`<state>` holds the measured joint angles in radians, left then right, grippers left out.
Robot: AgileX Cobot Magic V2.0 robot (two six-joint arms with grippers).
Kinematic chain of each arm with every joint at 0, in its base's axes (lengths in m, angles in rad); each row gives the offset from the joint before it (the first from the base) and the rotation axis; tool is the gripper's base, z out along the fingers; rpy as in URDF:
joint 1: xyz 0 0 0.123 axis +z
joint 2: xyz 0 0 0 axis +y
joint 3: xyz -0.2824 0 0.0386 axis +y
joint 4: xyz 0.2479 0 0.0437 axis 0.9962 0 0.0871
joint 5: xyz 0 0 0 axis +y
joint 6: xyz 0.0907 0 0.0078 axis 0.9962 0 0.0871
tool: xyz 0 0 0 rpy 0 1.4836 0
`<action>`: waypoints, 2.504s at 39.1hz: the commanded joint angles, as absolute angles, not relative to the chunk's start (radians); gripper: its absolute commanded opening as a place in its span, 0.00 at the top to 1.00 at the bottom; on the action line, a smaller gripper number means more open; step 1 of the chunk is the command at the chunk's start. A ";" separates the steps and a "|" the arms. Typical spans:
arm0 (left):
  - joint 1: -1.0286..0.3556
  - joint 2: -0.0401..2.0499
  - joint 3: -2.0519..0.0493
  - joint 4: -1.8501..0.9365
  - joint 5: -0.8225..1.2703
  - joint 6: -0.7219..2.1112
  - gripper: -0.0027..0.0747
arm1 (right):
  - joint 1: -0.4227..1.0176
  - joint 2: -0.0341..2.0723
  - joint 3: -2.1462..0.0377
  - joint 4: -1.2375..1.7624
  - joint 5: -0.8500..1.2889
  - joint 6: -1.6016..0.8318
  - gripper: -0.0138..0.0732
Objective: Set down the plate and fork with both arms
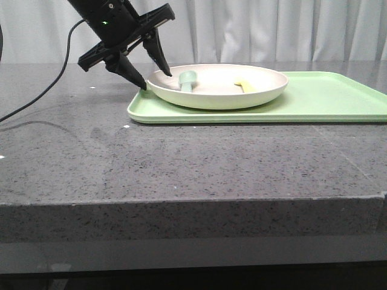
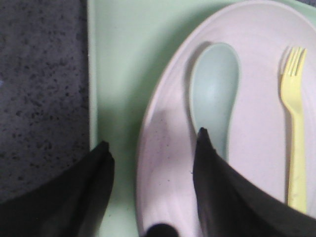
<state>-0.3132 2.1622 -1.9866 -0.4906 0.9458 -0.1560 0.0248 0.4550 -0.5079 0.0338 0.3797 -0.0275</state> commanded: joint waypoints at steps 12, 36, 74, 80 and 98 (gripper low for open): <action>-0.350 1.914 -2.023 -0.302 0.986 -0.154 0.43 | 0.025 0.468 -0.543 0.033 0.300 -0.032 0.10; -0.512 1.308 -1.371 0.085 0.838 -0.154 0.43 | 0.025 0.468 -0.543 0.033 0.300 -0.032 0.10; -0.357 0.824 -0.906 -0.171 0.791 0.155 0.43 | 0.245 0.833 -0.979 0.193 0.741 -0.129 0.10; -0.357 0.826 -0.906 -0.171 0.791 0.155 0.43 | 0.359 0.979 -1.086 0.164 0.786 -0.130 0.10; -0.357 0.826 -0.906 -0.171 0.794 0.155 0.43 | 0.424 1.504 -1.538 0.000 0.974 0.077 0.19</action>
